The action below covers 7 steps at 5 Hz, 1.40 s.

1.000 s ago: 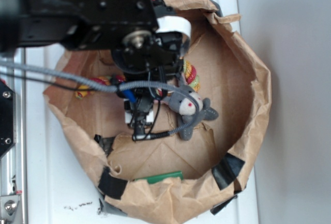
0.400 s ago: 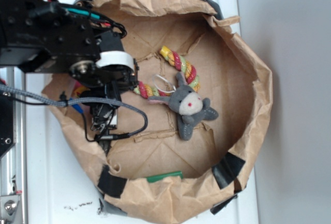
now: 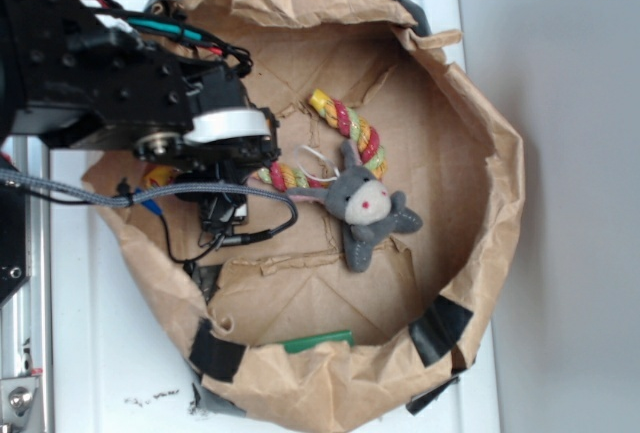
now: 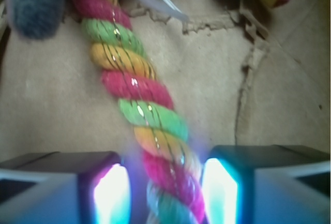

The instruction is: Grab the multicolored rope.

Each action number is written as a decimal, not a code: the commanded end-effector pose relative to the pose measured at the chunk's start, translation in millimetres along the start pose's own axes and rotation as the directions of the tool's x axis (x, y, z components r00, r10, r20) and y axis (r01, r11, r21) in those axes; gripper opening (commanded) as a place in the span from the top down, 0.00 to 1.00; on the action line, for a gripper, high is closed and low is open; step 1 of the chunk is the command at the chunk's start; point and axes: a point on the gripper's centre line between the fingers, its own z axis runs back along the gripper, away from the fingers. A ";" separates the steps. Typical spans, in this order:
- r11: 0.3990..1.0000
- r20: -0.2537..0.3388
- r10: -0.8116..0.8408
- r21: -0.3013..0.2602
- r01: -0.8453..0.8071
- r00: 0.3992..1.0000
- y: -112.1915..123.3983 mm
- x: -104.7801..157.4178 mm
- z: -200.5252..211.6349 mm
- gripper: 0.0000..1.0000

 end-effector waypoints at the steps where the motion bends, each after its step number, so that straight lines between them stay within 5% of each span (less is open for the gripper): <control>1: 0.999 0.018 0.010 -0.045 -0.009 1.000 3.8 10.1 16.8 1.00; 4: 0.983 -0.023 0.101 -0.151 -0.103 0.995 -1.9 21.1 122.7 1.00; 5: 0.983 -0.025 0.130 -0.129 -0.132 0.991 -2.1 29.8 172.1 1.00; 7: 0.985 0.023 0.138 -0.107 -0.135 0.990 -5.8 36.3 197.5 1.00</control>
